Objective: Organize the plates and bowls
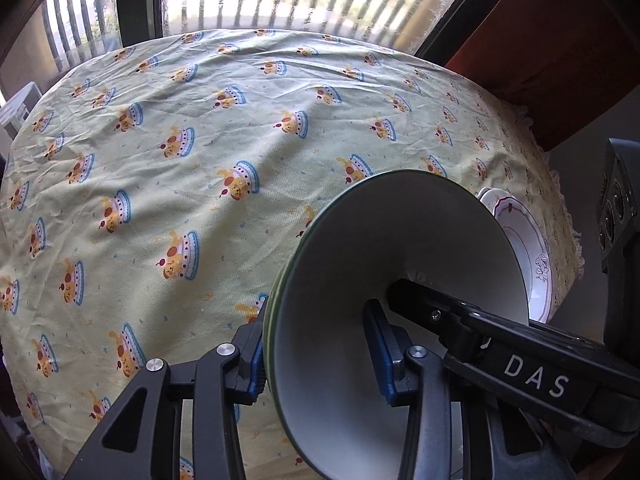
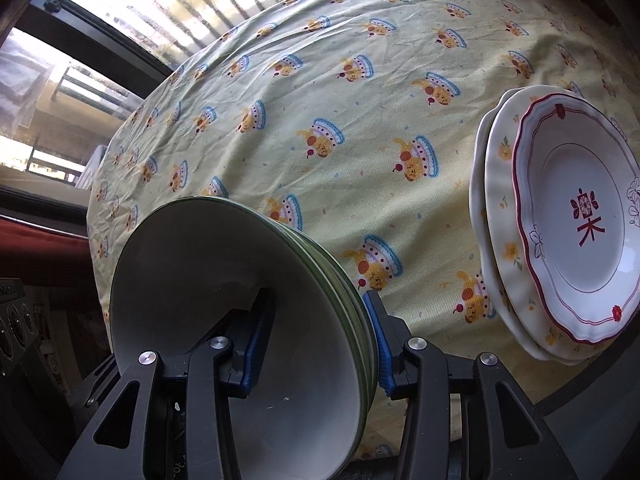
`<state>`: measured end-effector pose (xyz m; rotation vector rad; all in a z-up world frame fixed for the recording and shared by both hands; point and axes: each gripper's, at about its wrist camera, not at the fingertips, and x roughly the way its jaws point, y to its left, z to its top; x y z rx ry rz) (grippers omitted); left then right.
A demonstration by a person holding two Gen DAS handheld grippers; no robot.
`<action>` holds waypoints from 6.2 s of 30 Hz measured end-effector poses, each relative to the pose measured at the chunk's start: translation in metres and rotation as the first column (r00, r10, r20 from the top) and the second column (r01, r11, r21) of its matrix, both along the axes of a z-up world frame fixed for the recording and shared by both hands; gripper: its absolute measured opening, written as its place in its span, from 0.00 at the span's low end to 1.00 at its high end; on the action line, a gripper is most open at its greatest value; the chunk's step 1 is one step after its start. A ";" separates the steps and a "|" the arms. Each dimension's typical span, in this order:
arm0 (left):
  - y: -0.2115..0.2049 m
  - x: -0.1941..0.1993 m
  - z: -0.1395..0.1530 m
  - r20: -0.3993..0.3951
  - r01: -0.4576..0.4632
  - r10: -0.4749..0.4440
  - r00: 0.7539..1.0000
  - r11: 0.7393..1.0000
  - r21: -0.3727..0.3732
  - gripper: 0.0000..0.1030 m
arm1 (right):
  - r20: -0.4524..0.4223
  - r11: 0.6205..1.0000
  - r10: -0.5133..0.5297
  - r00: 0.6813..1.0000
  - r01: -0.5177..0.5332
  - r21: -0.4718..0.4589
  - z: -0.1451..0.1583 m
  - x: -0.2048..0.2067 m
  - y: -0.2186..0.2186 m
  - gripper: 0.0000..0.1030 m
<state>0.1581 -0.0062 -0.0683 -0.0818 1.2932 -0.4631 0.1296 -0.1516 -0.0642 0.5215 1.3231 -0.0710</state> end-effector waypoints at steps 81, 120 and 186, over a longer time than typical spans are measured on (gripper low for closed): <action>-0.240 -0.033 0.006 0.053 -0.273 0.271 0.961 0.960 0.052 0.43 | 0.098 0.969 0.247 0.964 -0.248 -0.005 0.011 -0.004 -0.244 0.46; -0.147 -0.094 0.073 0.373 -0.205 0.173 0.912 0.978 0.048 0.82 | 0.405 0.924 0.079 0.911 0.086 -0.374 0.102 -0.115 -0.169 0.64; -0.010 -0.174 0.042 0.596 -0.385 0.283 0.751 0.922 0.047 1.00 | 0.525 0.915 0.218 0.823 0.015 -0.404 0.050 -0.177 -0.047 0.85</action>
